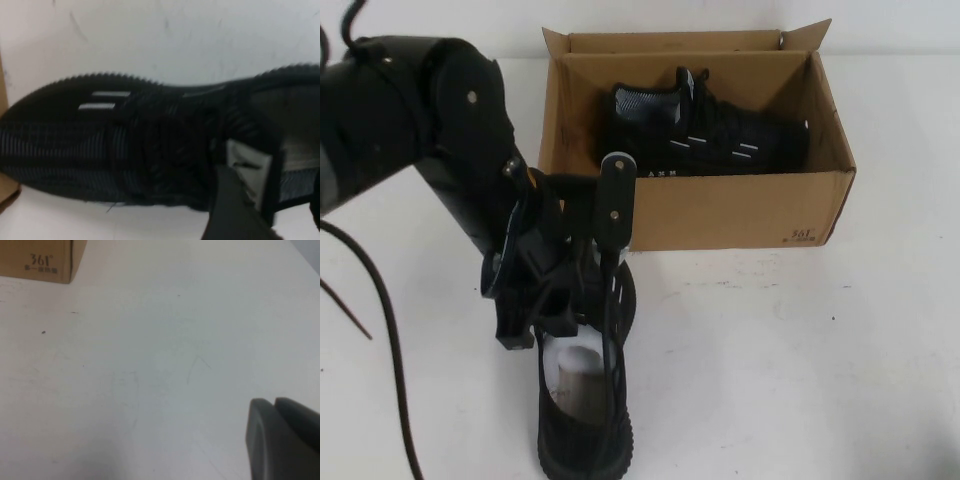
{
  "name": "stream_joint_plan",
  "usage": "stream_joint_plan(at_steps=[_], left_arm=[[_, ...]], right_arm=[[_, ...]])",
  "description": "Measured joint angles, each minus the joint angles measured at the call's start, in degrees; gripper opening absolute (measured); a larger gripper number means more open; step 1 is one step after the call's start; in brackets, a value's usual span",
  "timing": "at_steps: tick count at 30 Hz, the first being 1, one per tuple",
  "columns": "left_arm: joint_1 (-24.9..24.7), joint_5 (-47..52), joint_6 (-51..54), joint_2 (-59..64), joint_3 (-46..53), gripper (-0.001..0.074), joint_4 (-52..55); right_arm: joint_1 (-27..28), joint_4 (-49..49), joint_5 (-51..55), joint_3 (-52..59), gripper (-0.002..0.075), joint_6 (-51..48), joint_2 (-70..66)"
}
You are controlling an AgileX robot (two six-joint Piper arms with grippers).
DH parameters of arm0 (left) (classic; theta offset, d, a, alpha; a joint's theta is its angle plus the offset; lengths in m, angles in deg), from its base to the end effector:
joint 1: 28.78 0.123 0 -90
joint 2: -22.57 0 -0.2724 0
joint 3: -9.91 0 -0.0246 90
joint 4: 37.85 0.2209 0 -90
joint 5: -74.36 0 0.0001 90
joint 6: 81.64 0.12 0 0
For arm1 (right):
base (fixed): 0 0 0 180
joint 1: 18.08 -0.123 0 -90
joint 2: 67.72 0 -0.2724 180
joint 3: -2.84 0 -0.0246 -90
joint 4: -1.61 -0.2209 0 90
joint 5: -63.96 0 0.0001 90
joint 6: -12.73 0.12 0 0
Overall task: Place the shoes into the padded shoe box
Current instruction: Pick up the shoe from the table
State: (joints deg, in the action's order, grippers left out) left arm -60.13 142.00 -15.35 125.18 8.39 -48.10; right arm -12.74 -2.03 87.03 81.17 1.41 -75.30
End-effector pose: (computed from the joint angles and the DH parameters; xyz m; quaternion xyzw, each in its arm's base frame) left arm 0.2499 -0.1754 0.2545 0.7291 0.6720 -0.0522 0.1190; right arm 0.0620 -0.0028 0.1602 -0.0259 0.8134 -0.0573 0.5784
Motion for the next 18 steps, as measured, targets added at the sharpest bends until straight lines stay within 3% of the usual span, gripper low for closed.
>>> stream_joint_plan(at_steps=[18], left_arm=[[0.00, -3.63, 0.20, 4.19, -0.09, 0.0307, 1.43]], right_arm=[[0.00, 0.00, 0.00, 0.00, -0.0008, 0.00, 0.00]])
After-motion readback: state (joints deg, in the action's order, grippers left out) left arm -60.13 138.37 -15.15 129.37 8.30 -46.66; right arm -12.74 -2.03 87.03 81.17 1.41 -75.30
